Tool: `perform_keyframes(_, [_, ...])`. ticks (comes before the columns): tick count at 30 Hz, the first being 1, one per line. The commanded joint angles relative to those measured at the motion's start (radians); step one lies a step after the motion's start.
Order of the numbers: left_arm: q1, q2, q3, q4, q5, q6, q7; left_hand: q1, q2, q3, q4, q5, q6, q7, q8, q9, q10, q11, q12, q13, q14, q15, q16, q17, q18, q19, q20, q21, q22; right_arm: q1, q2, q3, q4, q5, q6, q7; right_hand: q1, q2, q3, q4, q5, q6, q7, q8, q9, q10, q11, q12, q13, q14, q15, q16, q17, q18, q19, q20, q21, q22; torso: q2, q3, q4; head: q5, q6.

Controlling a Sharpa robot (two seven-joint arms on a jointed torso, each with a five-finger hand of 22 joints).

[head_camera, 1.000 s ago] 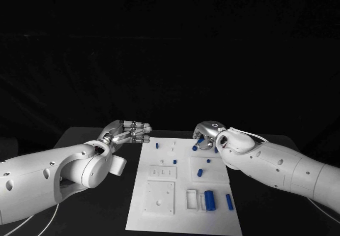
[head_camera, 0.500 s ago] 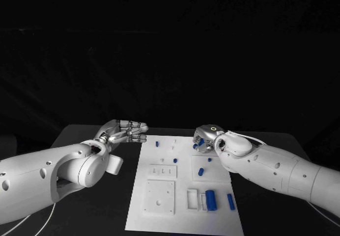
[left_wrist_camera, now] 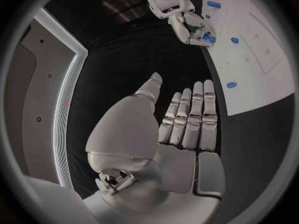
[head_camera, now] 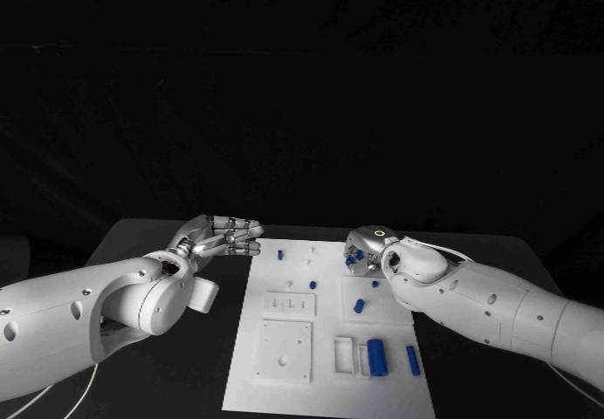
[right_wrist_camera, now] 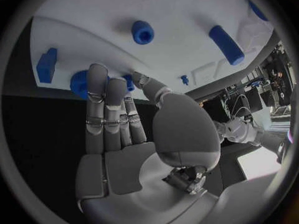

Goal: Assemble the parts on the task board

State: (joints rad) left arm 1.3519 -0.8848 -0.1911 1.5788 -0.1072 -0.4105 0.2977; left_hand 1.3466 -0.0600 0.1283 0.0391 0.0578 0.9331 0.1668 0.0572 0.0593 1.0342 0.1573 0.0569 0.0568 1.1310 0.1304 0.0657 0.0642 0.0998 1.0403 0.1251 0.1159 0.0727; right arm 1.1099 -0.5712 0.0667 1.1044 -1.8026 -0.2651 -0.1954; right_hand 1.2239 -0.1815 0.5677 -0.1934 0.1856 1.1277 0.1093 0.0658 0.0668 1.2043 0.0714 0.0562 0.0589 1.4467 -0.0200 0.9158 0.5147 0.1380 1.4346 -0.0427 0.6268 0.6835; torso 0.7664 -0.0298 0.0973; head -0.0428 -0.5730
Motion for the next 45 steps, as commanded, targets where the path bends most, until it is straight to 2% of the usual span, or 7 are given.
perform_keyframes(1, [0.002, 0.001, 0.001, 0.0, -0.002, 0.015, 0.004, 0.001, -0.012, -0.002, 0.006, -0.006, -0.007, -0.003, 0.003, 0.001, -0.006, -0.001, 0.001, 0.001, 0.004, 0.003, 0.002, 0.001, -0.008, 0.007, 0.0, 0.004, 0.0, -0.001, -0.001, 0.0, 0.004, -0.026, -0.006, -0.017, 0.002, 0.002, 0.008, 0.002, -0.006, 0.011, 0.001, -0.003, 0.001, 0.005, -0.002, 0.001, 0.0, -0.009, -0.001, 0.006, -0.002, 0.002, 0.01, -0.001, -0.007, 0.009, 0.007, -0.0018, -0.0008, 0.001, 0.004])
perform_keyframes(5, [0.002, 0.002, 0.001, -0.001, -0.002, 0.015, 0.003, 0.002, -0.016, 0.0, 0.013, -0.006, -0.01, -0.003, 0.003, 0.001, -0.008, -0.001, 0.001, 0.001, 0.003, 0.003, 0.002, 0.001, -0.008, 0.007, 0.0, 0.003, 0.0, -0.001, -0.002, 0.0, 0.009, -0.028, -0.006, -0.017, 0.01, 0.014, 0.02, 0.001, -0.024, 0.025, -0.003, -0.002, 0.002, 0.023, -0.007, 0.002, 0.001, -0.009, -0.004, 0.007, -0.002, 0.001, 0.011, -0.004, -0.008, 0.017, 0.009, -0.0033, -0.0013, 0.001, 0.007])
perform_keyframes(12, [0.002, 0.002, 0.001, -0.002, -0.002, 0.015, 0.0, 0.002, -0.018, 0.001, 0.017, -0.006, -0.015, -0.002, 0.002, 0.001, -0.01, 0.0, 0.001, 0.001, 0.003, 0.004, 0.002, 0.001, -0.008, 0.007, 0.0, 0.002, 0.0, -0.001, -0.002, 0.0, 0.018, -0.042, -0.042, -0.027, 0.062, 0.078, 0.065, -0.032, -0.116, 0.105, -0.021, 0.002, 0.019, 0.126, -0.037, 0.004, 0.005, -0.011, -0.028, 0.013, 0.003, -0.01, 0.006, -0.026, 0.019, 0.058, 0.015, -0.0053, -0.0002, 0.0, 0.01])
perform_keyframes(21, [0.002, 0.001, 0.001, -0.009, -0.001, 0.015, -0.003, 0.002, -0.018, 0.001, 0.017, -0.006, -0.015, -0.002, 0.002, 0.001, -0.01, 0.0, 0.001, 0.001, 0.003, 0.004, 0.002, 0.001, -0.008, 0.007, 0.0, 0.002, 0.0, -0.001, -0.008, 0.007, 0.048, -0.064, -0.134, -0.06, 0.051, 0.069, 0.093, -0.049, -0.129, 0.142, -0.033, -0.002, 0.044, 0.174, -0.052, 0.003, 0.006, -0.008, -0.038, 0.0, 0.004, -0.022, -0.02, -0.039, 0.033, 0.126, 0.02, -0.0084, 0.0003, 0.0, 0.018])
perform_keyframes(29, [0.002, 0.004, 0.001, -0.018, 0.001, 0.012, -0.006, 0.003, -0.022, 0.002, 0.02, -0.006, -0.02, -0.001, 0.002, 0.001, -0.012, 0.001, 0.001, 0.001, 0.004, 0.004, 0.002, 0.001, -0.008, 0.007, 0.0, 0.002, 0.0, 0.003, 0.013, 0.027, 0.067, -0.081, -0.156, -0.11, 0.052, 0.067, 0.091, -0.047, -0.13, 0.144, -0.034, -0.002, 0.047, 0.176, -0.052, 0.003, 0.006, -0.008, -0.038, -0.002, 0.01, -0.023, -0.012, -0.04, 0.012, 0.168, 0.024, -0.0114, 0.0032, 0.0, 0.026])
perform_keyframes(35, [0.002, 0.011, 0.001, -0.02, 0.002, 0.011, -0.007, 0.006, -0.022, 0.004, 0.021, -0.006, -0.025, 0.0, 0.002, 0.0, -0.014, 0.001, 0.001, 0.001, 0.003, 0.004, 0.002, 0.001, -0.008, 0.008, 0.0, 0.001, 0.0, 0.009, 0.048, 0.033, 0.052, -0.093, -0.175, -0.133, 0.051, 0.065, 0.093, -0.048, -0.127, 0.146, -0.034, -0.002, 0.046, 0.178, -0.053, 0.003, 0.006, -0.007, -0.039, -0.002, 0.011, -0.023, -0.006, -0.04, -0.003, 0.193, 0.027, -0.0136, 0.0097, 0.0, 0.029])
perform_keyframes(45, [0.002, 0.021, 0.001, -0.018, 0.002, 0.012, -0.009, 0.006, -0.022, 0.004, 0.021, -0.006, -0.025, 0.0, 0.002, 0.0, -0.014, 0.001, 0.001, 0.001, 0.003, 0.004, 0.002, 0.001, -0.008, 0.008, 0.0, 0.001, 0.0, 0.015, 0.112, 0.034, 0.005, -0.097, -0.181, -0.134, 0.049, 0.066, 0.093, -0.05, -0.124, 0.145, -0.033, -0.002, 0.044, 0.176, -0.052, 0.003, 0.006, -0.007, -0.039, -0.003, 0.01, -0.023, 0.002, -0.04, -0.034, 0.221, 0.036, -0.0276, 0.0268, -0.011, 0.035])
